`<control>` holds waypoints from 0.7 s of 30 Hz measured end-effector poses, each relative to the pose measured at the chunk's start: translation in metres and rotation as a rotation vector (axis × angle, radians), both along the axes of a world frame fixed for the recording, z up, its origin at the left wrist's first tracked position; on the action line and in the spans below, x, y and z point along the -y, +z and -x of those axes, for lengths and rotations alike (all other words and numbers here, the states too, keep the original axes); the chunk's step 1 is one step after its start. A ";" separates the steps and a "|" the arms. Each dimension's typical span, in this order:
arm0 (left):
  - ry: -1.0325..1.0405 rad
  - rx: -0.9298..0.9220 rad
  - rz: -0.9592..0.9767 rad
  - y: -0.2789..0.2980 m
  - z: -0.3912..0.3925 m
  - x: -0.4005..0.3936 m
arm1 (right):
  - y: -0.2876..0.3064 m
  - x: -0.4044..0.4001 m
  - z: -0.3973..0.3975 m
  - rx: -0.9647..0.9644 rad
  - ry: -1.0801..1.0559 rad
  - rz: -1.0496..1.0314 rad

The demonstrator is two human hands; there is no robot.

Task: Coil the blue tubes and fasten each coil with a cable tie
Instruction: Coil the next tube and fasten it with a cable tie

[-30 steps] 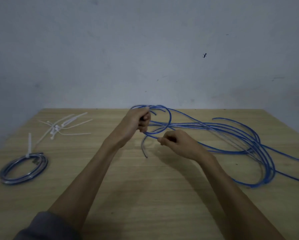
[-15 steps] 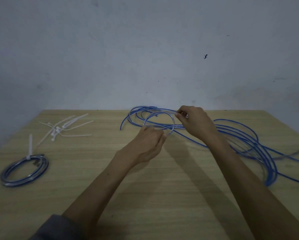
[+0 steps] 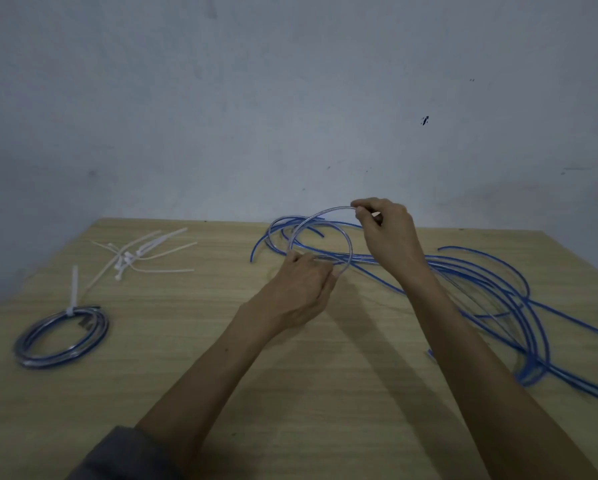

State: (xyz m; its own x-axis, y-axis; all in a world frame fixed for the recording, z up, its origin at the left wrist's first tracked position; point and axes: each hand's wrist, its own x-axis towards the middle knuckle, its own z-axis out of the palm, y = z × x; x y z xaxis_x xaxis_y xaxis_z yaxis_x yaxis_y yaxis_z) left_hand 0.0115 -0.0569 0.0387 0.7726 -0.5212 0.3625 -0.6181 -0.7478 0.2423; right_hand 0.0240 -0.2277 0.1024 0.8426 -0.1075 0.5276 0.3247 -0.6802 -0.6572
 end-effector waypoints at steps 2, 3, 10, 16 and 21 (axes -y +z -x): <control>0.034 -0.013 0.054 0.000 -0.003 -0.003 | -0.004 -0.001 0.003 -0.013 0.022 0.003; 0.053 -0.010 0.076 0.001 -0.004 -0.004 | -0.006 -0.002 0.004 -0.013 0.034 0.004; 0.181 -0.069 0.378 0.008 -0.012 -0.009 | -0.017 -0.018 0.013 -0.067 0.201 -0.025; 0.147 -0.278 0.698 0.015 -0.005 -0.004 | -0.019 -0.043 0.018 -0.054 0.222 -0.233; 0.168 0.011 0.552 0.002 -0.007 0.007 | -0.012 -0.052 0.012 0.024 0.202 -0.420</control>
State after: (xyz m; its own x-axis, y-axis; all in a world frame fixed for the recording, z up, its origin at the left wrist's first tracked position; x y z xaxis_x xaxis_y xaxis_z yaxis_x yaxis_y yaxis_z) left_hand 0.0187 -0.0643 0.0403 0.8231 -0.1225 0.5546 -0.5063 -0.6008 0.6186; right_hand 0.0120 -0.1759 0.0900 0.8566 -0.1510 0.4934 0.4420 -0.2788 -0.8526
